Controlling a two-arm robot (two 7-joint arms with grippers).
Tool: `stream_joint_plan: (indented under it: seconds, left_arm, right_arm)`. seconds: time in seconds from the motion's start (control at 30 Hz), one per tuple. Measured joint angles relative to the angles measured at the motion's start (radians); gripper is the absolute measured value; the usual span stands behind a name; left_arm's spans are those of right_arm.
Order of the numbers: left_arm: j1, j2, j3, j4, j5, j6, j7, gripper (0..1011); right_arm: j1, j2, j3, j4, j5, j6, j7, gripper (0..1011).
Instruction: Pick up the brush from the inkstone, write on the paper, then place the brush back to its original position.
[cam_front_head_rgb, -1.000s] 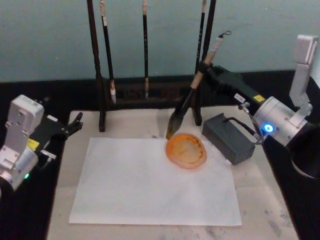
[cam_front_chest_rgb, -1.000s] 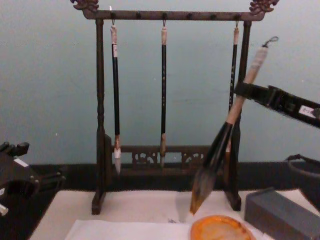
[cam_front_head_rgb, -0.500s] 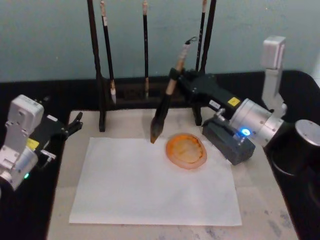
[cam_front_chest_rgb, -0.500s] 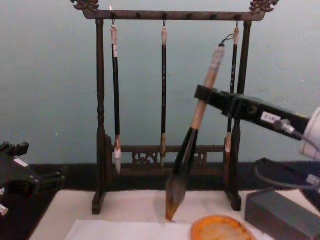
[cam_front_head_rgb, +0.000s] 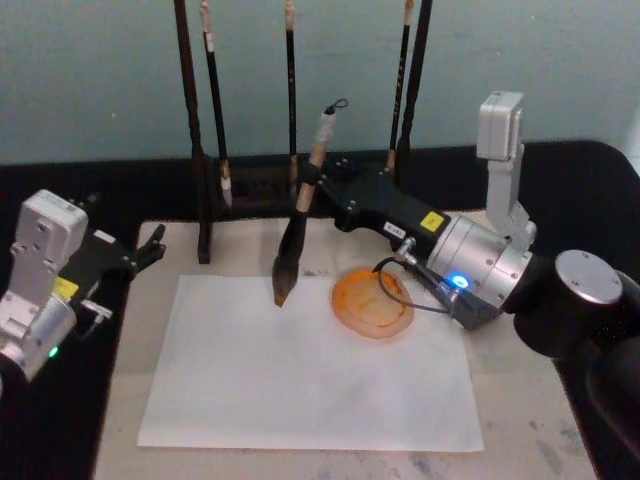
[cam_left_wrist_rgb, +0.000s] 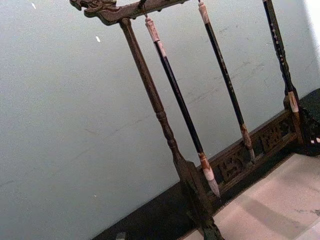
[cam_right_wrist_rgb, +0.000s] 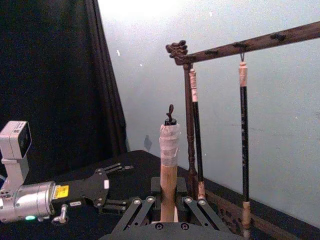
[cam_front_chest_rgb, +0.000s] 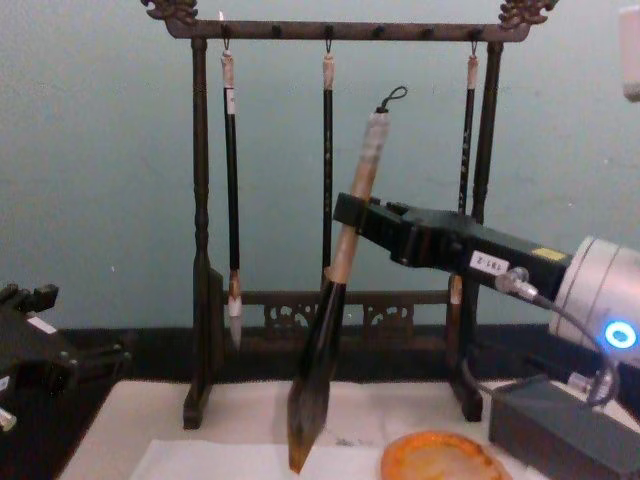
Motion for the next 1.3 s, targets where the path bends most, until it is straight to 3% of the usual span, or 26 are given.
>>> stream_joint_plan:
  seconds: [0.7, 1.3]
  left_arm:
    - [0.000, 0.000, 0.000, 0.000, 0.000, 0.000, 0.000, 1010]
    - [0.000, 0.000, 0.000, 0.000, 0.000, 0.000, 0.000, 1010]
  right_arm:
    - [-0.008, -0.038, -0.003, 0.039, -0.052, -0.016, 0.022, 177]
    - [-0.048, -0.011, 0.011, -0.009, -0.106, -0.040, 0.005, 177]
